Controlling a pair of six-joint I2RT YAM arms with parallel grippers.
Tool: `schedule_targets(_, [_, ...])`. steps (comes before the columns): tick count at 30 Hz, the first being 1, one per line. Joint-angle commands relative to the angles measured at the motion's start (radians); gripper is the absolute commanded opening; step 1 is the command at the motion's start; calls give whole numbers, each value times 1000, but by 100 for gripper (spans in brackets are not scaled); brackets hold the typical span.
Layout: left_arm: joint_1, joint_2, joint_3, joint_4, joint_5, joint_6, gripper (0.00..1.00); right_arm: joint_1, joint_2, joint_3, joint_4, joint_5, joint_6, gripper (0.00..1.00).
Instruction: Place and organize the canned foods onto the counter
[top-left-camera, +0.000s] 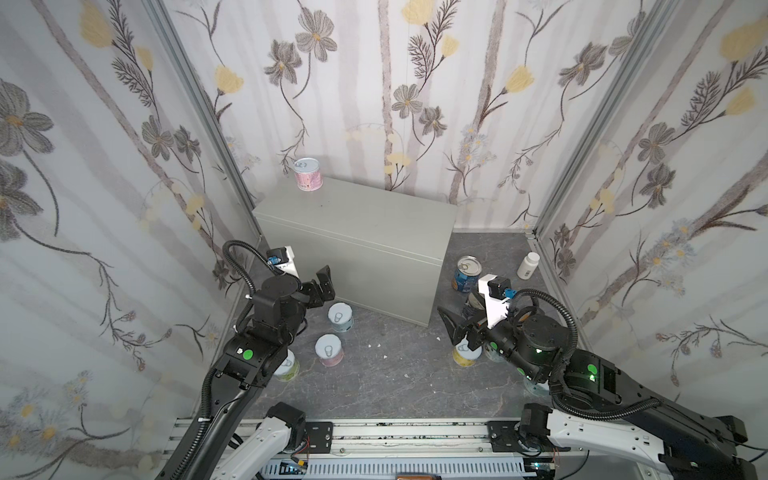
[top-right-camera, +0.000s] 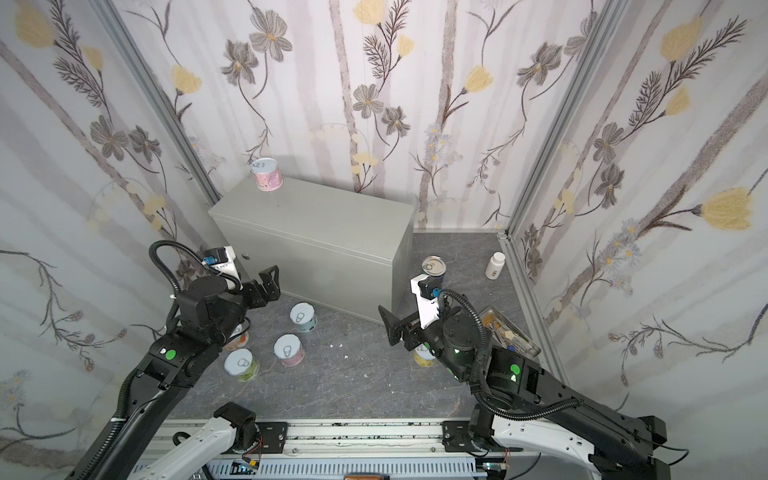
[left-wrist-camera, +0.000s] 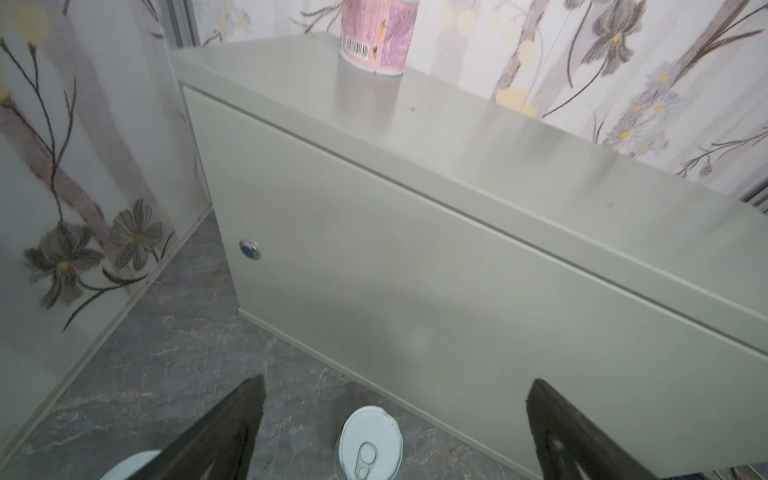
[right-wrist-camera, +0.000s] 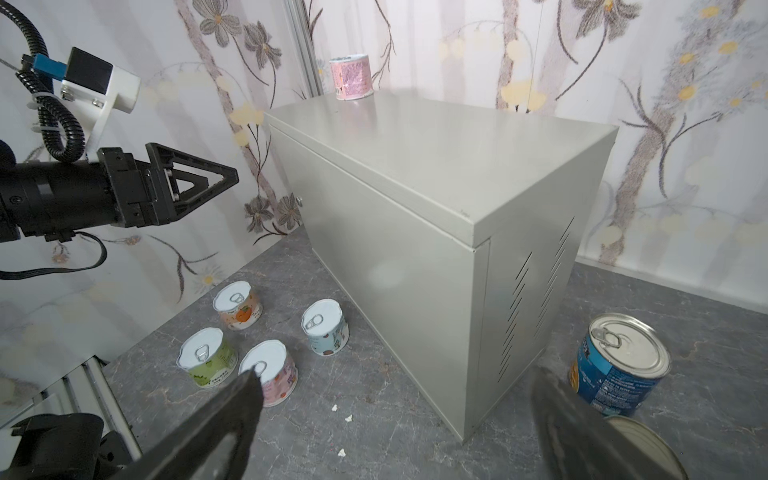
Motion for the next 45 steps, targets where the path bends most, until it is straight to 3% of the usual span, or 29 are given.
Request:
schedule_targets(1, [-5, -62, -100, 2, -5, -89, 100, 31, -10, -39, 43, 66, 59, 100])
schedule_targets(8, [-75, -185, -318, 2, -72, -221, 100, 56, -57, -152, 84, 97, 112, 100])
schedule_targets(13, [-200, -203, -369, -10, -246, -290, 100, 56, -70, -205, 94, 109, 122, 100])
schedule_targets(18, [-335, -198, -490, -9, -391, -473, 100, 56, -88, -233, 102, 120, 127, 100])
schedule_targets(24, [-528, -84, -536, -11, -615, -636, 100, 56, -100, -244, 85, 101, 114, 100])
schedule_targets(29, [-642, 74, -545, -10, -711, -802, 100, 56, -106, -241, 62, 99, 102, 100])
schedule_targets(39, [-679, 181, -595, -7, -734, -963, 100, 55, -170, -279, 41, 93, 112, 100])
schedule_targets(45, [-677, 204, -618, 32, -738, -970, 100, 54, -146, -279, 46, 68, 108, 100])
